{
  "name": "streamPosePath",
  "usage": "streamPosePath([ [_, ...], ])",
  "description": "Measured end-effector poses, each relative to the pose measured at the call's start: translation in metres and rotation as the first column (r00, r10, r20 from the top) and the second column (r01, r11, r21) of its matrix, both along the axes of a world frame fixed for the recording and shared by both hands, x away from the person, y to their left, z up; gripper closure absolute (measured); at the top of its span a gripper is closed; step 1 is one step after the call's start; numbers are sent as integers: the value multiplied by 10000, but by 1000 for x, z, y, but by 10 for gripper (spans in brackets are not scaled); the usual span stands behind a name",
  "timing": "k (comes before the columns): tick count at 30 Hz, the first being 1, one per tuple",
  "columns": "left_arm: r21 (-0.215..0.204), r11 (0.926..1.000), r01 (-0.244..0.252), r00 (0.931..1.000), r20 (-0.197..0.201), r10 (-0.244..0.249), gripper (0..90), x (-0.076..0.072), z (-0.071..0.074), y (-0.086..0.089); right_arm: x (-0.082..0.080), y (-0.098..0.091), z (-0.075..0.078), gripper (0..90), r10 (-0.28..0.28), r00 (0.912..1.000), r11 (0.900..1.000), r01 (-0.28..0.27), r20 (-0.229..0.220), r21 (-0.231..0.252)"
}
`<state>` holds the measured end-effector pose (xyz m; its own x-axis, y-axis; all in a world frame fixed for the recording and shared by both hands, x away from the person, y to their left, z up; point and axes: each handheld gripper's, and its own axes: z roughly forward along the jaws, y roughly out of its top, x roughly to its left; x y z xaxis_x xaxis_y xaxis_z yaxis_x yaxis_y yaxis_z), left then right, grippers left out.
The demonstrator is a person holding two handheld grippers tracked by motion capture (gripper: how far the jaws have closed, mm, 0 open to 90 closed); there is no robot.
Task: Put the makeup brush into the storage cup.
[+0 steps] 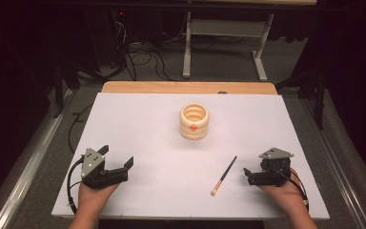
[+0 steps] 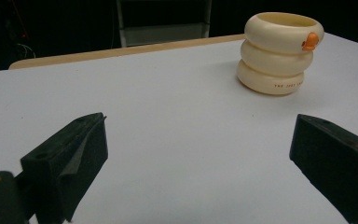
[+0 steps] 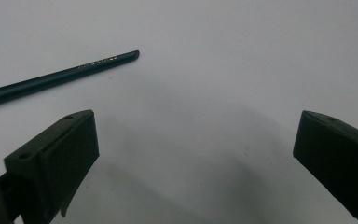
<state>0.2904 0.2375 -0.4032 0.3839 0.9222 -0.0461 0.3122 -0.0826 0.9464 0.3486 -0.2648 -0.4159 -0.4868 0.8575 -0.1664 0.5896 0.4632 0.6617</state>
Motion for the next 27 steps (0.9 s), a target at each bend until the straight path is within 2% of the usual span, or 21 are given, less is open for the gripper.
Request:
streamPosePath([
  [15, 9, 10000, -14, 10000, -56, 14, 48, -1, 1, 0, -4, 1, 4, 13, 172, 9997, 9998, -173, -151, -59],
  [23, -259, 9996, 78, 10000, -13, -78, 45, -1, -1, 5, -3, 2, 13, 12, 271, 9990, 9993, -262, -353, 249],
  [25, -495, 9986, 211, 9998, -23, -212, 44, 0, -1, 7, -1, 3, 13, 11, 237, 9990, 9995, -229, -391, 232],
  [27, -547, 9983, 186, 9998, 21, -185, 44, 0, -1, 7, 2, 4, 13, 11, 239, 9974, 9996, -227, -684, 185],
])
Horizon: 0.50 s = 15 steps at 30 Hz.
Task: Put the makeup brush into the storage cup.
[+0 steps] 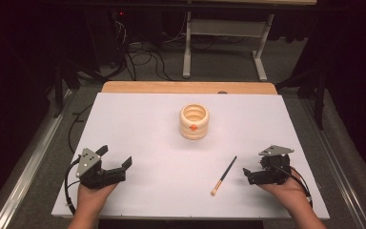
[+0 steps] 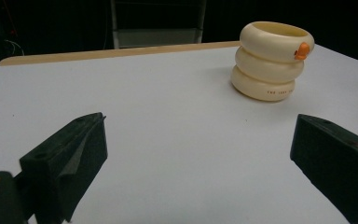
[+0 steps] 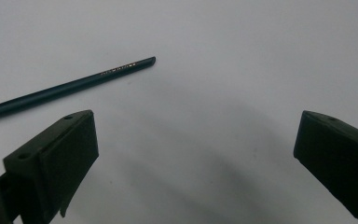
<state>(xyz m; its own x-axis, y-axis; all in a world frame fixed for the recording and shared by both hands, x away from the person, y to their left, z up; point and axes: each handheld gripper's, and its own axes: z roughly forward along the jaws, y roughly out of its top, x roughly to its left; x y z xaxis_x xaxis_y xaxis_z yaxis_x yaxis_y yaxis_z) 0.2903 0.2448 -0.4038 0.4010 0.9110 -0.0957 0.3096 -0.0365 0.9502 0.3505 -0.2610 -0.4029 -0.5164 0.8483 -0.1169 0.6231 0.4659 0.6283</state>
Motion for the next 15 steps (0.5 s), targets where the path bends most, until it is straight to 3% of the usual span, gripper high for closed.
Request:
streamPosePath([
  [2, 96, 10000, 24, 10000, 37, -25, 40, 0, 0, -1, 4, 2, 0, 11, 169, 9988, 9997, -176, -460, -150],
  [9, 282, 9995, 128, 9997, 211, -134, 6, -1, 3, -4, 7, 6, 7, 11, 375, 9946, 9977, -427, -963, -530],
  [11, 328, 9994, 102, 9994, 323, -113, 1, -2, 3, -4, 8, 10, 10, 11, 576, 9904, 9926, -703, -1260, -986],
  [15, 316, 9993, -211, 9982, 560, 193, 1, -5, 5, -4, 9, 15, 13, 11, 901, 9836, 9847, -1115, -1564, -1341],
])
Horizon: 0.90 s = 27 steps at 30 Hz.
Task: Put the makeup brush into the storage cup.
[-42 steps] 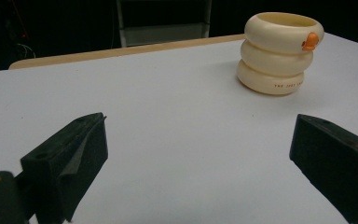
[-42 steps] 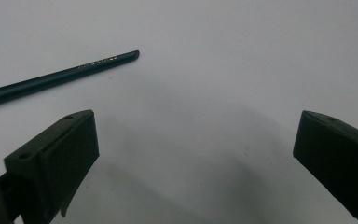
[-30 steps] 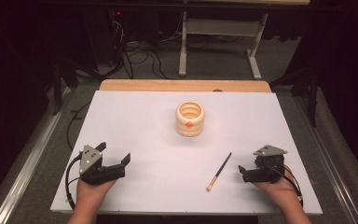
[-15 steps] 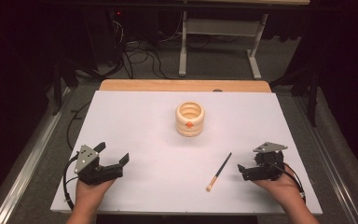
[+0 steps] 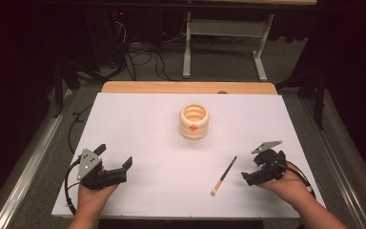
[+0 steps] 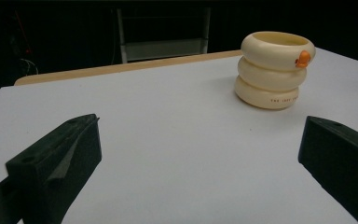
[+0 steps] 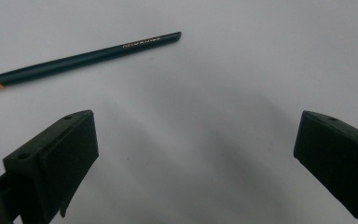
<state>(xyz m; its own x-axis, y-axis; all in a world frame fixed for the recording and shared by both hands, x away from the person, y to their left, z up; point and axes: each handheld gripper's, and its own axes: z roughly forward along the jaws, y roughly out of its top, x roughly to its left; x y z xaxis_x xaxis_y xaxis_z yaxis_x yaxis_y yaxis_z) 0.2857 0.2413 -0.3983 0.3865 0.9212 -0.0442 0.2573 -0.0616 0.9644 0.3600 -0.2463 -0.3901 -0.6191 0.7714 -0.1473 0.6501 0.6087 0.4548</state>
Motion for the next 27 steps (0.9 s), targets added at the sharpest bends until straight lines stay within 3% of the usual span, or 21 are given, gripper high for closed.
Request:
streamPosePath([
  [6, -113, 9999, 37, 9999, -119, -38, 1, 0, 1, 2, 3, 9, 2, 11, 838, 9956, 9913, -876, -419, -980],
  [9, -258, 9996, 90, 9998, -152, -94, 6, 0, 1, 2, 8, 13, 3, 11, 1489, 9861, 9737, -1592, -738, -1627],
  [10, -218, 9997, 85, 9998, -177, -89, 6, 1, 1, 2, 8, 13, 3, 11, 1489, 9861, 9737, -1592, -738, -1627],
  [14, -172, 9998, 109, 9997, -224, -113, 6, 1, 0, 2, 13, 17, 4, 11, 2062, 9720, 9600, -2233, -1131, -1691],
  [15, -204, 9997, 130, 9996, -243, -134, 6, 1, 1, 3, 17, 19, 4, 10, 2328, 9641, 9528, -2524, -1274, -1689],
  [16, -253, 9996, 146, 9995, -266, -153, 6, 1, 1, 3, 17, 19, 4, 10, 2328, 9641, 9528, -2524, -1274, -1689],
  [17, -309, 9994, 137, 9995, -281, -145, 6, 1, 1, 3, 20, 21, 3, 10, 2636, 9536, 9422, -2868, -1454, -1730],
  [18, -318, 9994, 126, 9995, -288, -135, 6, 1, 1, 3, 20, 21, 3, 10, 2636, 9536, 9422, -2868, -1454, -1730],
  [19, -331, 9994, 118, 9995, -274, -127, 6, 1, 1, 3, 24, 23, 3, 10, 2901, 9419, 9315, -3184, -1690, -1757],
  [20, -339, 9994, 119, 9995, -283, -129, 6, 1, 1, 3, 24, 23, 3, 10, 2901, 9419, 9315, -3184, -1690, -1757],
  [21, -315, 9994, 122, 9996, -270, -130, 6, 1, 1, 4, 27, 25, 3, 10, 3193, 9296, 9195, -3509, -1840, -1772],
  [22, -273, 9996, 119, 9996, -263, -127, 6, 1, 1, 4, 27, 25, 3, 10, 3193, 9296, 9195, -3509, -1840, -1772],
  [25, -258, 9996, 118, 9997, -219, -124, 6, 1, 2, 4, 35, 25, 4, 9, 3400, 9152, 9095, -3784, -2162, -1718],
  [27, -274, 9995, 129, 9996, -229, -135, 6, 0, 2, 4, 36, 26, 4, 9, 3428, 9125, 9066, -3836, -2234, -1756],
])
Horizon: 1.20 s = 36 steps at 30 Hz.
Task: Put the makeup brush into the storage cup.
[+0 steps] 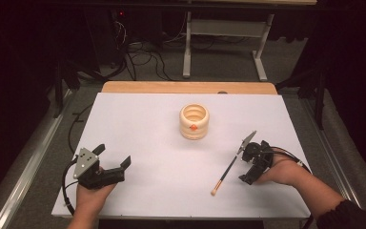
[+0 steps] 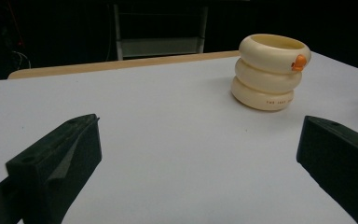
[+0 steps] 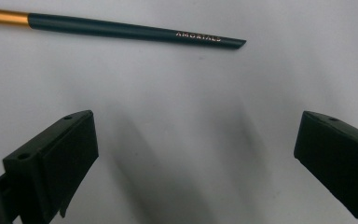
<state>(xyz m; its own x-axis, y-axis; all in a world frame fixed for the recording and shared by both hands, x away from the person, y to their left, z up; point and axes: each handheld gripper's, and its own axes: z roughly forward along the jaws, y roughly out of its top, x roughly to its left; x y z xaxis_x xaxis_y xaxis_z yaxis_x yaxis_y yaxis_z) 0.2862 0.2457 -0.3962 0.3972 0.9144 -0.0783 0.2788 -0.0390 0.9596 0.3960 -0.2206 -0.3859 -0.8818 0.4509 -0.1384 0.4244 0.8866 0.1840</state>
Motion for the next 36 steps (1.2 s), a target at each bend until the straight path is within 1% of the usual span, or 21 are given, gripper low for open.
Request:
streamPosePath([
  [1, -3, 10000, 5, 10000, -8, -5, 6, 0, 0, 0, 2, 2, 0, 10, 212, 9997, 9998, -212, -74, -56],
  [3, 0, 10000, -2, 10000, -22, 2, 6, 0, 0, 0, 2, 3, 0, 11, 284, 9995, 9996, -285, -147, -47],
  [4, -1, 10000, 4, 10000, -25, -4, 6, 1, 0, 0, 3, 7, 1, 19, 628, 9980, 9980, -629, -66, -55],
  [5, 3, 10000, 11, 10000, -31, -11, 6, 1, 0, 0, 3, 7, 1, 19, 628, 9980, 9980, -629, -66, -55],
  [7, 5, 10000, 12, 10000, -28, -12, 6, 1, 0, 0, 4, 10, 3, 35, 852, 9964, 9963, -852, 20, -66],
  [8, 5, 10000, 14, 10000, -30, -14, 6, 1, 0, 0, 5, 11, 3, 36, 995, 9950, 9950, -995, -20, -96],
  [10, -17, 10000, 22, 10000, -43, -23, 6, 1, 0, 0, 7, 17, 5, 46, 1364, 9906, 9901, -1362, 44, -326],
  [14, -31, 10000, 13, 10000, -37, -13, 6, 1, 0, 1, 9, 22, 8, 53, 1529, 9882, 9880, -1525, 113, -260],
  [16, -44, 10000, 22, 10000, -36, -22, 6, 0, 0, 1, 11, 27, 8, 59, 1719, 9851, 9842, -1713, 104, -442],
  [17, -44, 10000, 22, 10000, -36, -22, 6, 0, 0, 1, 11, 27, 8, 59, 1719, 9851, 9842, -1713, 104, -442],
  [19, -11, 10000, 30, 10000, -7, -30, 6, 0, 1, 1, 13, 30, 7, 72, 1929, 9812, 9801, -1926, 34, -486],
  [20, -12, 10000, 28, 10000, 11, -28, 6, 0, 1, 1, 13, 31, 7, 74, 1942, 9810, 9798, -1939, 24, -492],
  [23, -42, 10000, 33, 10000, 21, -33, 6, -1, 2, 2, 14, 35, 6, 99, 2155, 9765, 9746, -2151, 0, -620],
  [25, -20, 10000, 31, 10000, 3, -31, 6, 0, 1, 3, 15, 37, 6, 134, 2260, 9741, 9719, -2255, -7, -673],
  [26, -54, 10000, 36, 10000, -9, -37, 6, 0, 1, 3, 15, 38, 6, 144, 2303, 9731, 9709, -2299, -16, -669],
  [27, -50, 10000, 36, 10000, -13, -37, 6, 0, 1, 3, 15, 40, 5, 149, 2420, 9703, 9684, -2416, -2, -614],
  [30, -76, 10000, 34, 10000, 1, -34, 6, 0, 1, 3, 15, 44, 3, 160, 2570, 9663, 9639, -2575, -161, -684],
  [32, -116, 9999, 27, 10000, 18, -27, 6, 0, 2, 3, 16, 47, 0, 160, 2737, 9615, 9587, -2749, -258, -730],
  [34, -75, 10000, 27, 10000, 20, -27, 6, 0, 2, 4, 17, 48, -1, 160, 2776, 9602, 9574, -2792, -312, -733],
  [35, -50, 10000, 22, 10000, 30, -22, 6, 0, 2, 4, 17, 49, -2, 160, 2713, 9619, 9591, -2732, -347, -739],
  [36, -54, 10000, 22, 10000, 23, -22, 6, 0, 2, 4, 18, 49, -4, 160, 2787, 9598, 9571, -2805, -344, -728],
])
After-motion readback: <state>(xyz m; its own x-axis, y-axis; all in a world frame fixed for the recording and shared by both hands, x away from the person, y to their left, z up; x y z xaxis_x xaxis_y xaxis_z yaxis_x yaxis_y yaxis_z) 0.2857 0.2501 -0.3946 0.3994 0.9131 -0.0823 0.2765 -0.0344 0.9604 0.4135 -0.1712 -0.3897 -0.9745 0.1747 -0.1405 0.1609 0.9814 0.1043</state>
